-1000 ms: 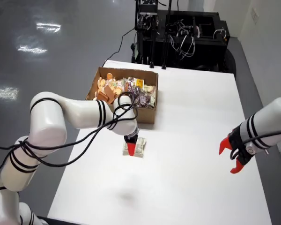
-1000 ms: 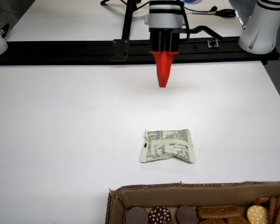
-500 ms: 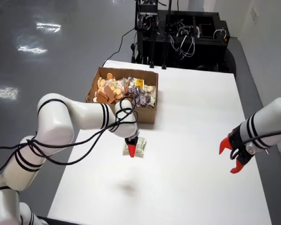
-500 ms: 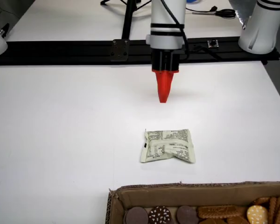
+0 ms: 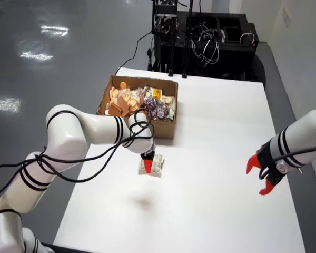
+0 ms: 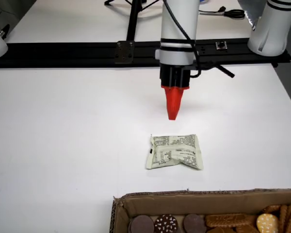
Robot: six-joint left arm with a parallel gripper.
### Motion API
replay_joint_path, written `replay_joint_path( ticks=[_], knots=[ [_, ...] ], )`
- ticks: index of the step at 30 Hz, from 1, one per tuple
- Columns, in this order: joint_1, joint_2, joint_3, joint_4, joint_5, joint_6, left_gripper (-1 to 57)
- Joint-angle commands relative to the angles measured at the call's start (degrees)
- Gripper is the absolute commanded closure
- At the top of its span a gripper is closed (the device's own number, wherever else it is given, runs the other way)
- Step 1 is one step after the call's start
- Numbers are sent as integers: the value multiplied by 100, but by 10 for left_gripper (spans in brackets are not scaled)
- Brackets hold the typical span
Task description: Grasp a snack and put it in the bin.
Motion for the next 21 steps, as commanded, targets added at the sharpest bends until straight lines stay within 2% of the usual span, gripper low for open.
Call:
replay_joint_path(
  ticks=[1, 21],
  knots=[
    [36, 48, -1, 23, -81, 5, 67],
    [52, 111, 45, 23, -161, -3, 70]
  ],
)
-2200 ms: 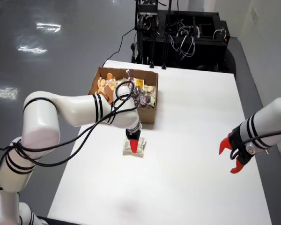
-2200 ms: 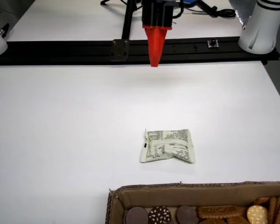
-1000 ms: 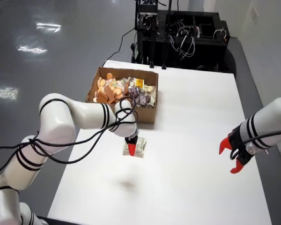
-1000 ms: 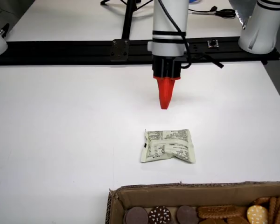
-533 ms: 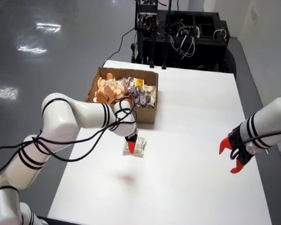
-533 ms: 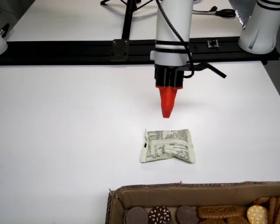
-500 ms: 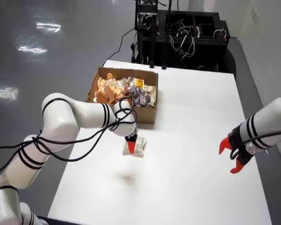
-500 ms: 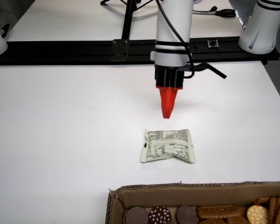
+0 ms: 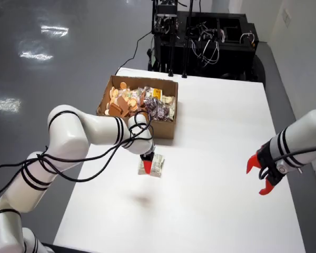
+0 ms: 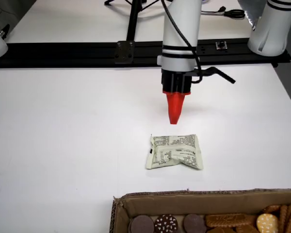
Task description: Grasp a snack and put it in the bin.
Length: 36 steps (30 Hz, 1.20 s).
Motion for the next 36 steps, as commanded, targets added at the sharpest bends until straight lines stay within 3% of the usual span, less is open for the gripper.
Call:
replay_joint_path(
  ticks=[1, 36],
  knots=[
    [-20, 9, -3, -2, -4, -5, 70],
    [539, 1256, -948, 200, -583, -6, 71]
  ],
)
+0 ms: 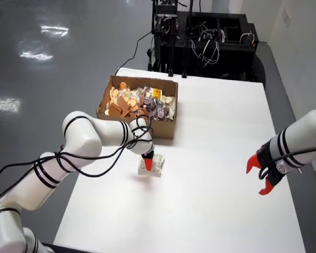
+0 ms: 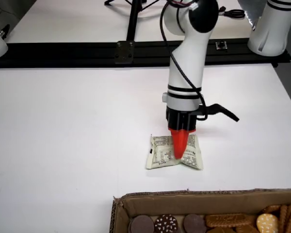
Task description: Grasp a snack and put it in the bin.
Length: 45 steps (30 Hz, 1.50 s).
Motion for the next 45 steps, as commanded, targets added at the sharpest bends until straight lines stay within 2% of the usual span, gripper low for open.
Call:
replay_joint_path(
  ticks=[1, 12, 21, 30, 39, 45],
  knots=[
    [24, 138, -137, -4, -22, 0, 71],
    [134, 360, -351, -3, -77, 0, 75],
    [147, 499, -409, -11, -62, 0, 116],
    [67, 520, -423, -27, -33, 7, 292],
    [-47, 491, -523, -37, 273, 13, 487],
    [-134, 435, -580, -42, 457, 28, 547]
  ],
)
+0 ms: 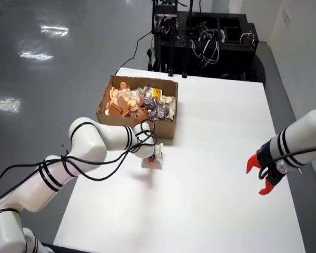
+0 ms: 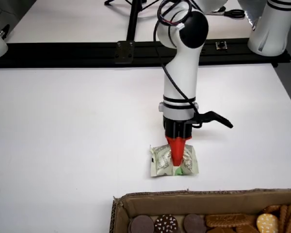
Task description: Grasp a snack and put it in the bin.
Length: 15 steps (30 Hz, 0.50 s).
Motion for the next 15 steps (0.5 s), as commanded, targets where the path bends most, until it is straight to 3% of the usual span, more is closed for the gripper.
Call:
replay_joint_path(
  ticks=[1, 15],
  knots=[
    [-65, -56, -26, -5, 139, 13, 551],
    [-342, -412, -35, -15, 670, 79, 567]
  ],
)
